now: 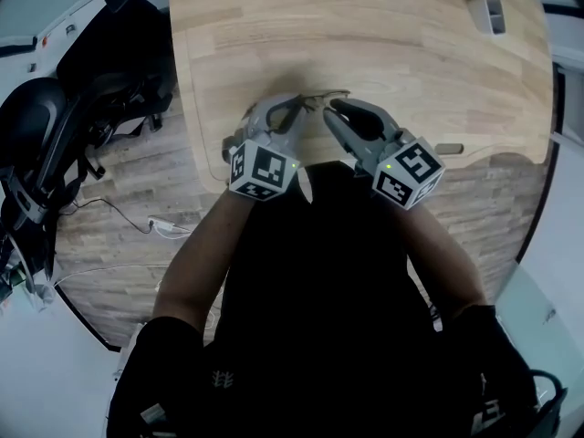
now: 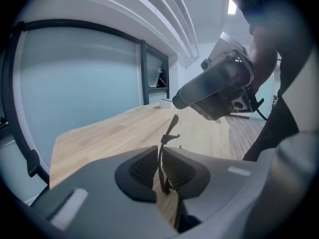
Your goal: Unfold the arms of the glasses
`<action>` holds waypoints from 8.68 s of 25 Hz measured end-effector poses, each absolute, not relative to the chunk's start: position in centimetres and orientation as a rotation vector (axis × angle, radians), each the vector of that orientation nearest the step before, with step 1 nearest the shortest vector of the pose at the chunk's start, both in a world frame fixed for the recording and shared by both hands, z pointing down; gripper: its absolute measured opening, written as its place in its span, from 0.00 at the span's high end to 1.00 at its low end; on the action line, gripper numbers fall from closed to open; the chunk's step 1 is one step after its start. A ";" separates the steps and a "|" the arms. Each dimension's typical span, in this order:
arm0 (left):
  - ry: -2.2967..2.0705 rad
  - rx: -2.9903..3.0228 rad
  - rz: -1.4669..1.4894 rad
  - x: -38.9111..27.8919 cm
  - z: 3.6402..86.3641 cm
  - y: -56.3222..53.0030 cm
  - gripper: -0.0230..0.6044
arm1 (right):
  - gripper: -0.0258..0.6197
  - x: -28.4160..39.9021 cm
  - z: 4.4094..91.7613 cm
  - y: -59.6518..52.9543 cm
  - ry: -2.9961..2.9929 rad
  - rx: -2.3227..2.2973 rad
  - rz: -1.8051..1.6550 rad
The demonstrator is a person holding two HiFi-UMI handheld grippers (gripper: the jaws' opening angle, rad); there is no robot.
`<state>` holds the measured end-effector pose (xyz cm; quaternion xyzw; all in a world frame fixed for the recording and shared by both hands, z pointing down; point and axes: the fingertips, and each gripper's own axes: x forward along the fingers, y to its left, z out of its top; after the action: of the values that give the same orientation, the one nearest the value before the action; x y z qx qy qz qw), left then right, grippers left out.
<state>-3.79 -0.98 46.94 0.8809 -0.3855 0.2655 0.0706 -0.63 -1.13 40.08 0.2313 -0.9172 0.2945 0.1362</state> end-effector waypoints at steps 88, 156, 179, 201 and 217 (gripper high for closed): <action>-1.311 2.301 0.600 -4.5 51.2 2.4 0.78 | 0.94 -0.8 50.7 1.6 -2.508 -0.121 0.171; -0.734 2.781 0.579 10.4 42.4 4.8 0.78 | 0.79 11.1 49.8 2.9 -2.493 0.621 0.419; -0.852 2.717 0.605 7.1 43.4 1.6 0.78 | 0.78 10.2 50.8 0.5 -2.486 0.582 0.413; -0.985 2.646 0.723 5.2 44.6 1.2 0.78 | 0.78 10.7 49.7 0.9 -2.574 0.597 0.415; -1.063 2.465 0.854 1.1 49.7 -1.6 0.78 | 0.78 9.7 50.7 -4.7 -2.536 0.673 0.492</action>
<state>1.08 -1.62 49.74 0.8635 -0.3725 0.2991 0.1615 9.74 -4.67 50.75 0.2452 -0.9237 0.1792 0.2337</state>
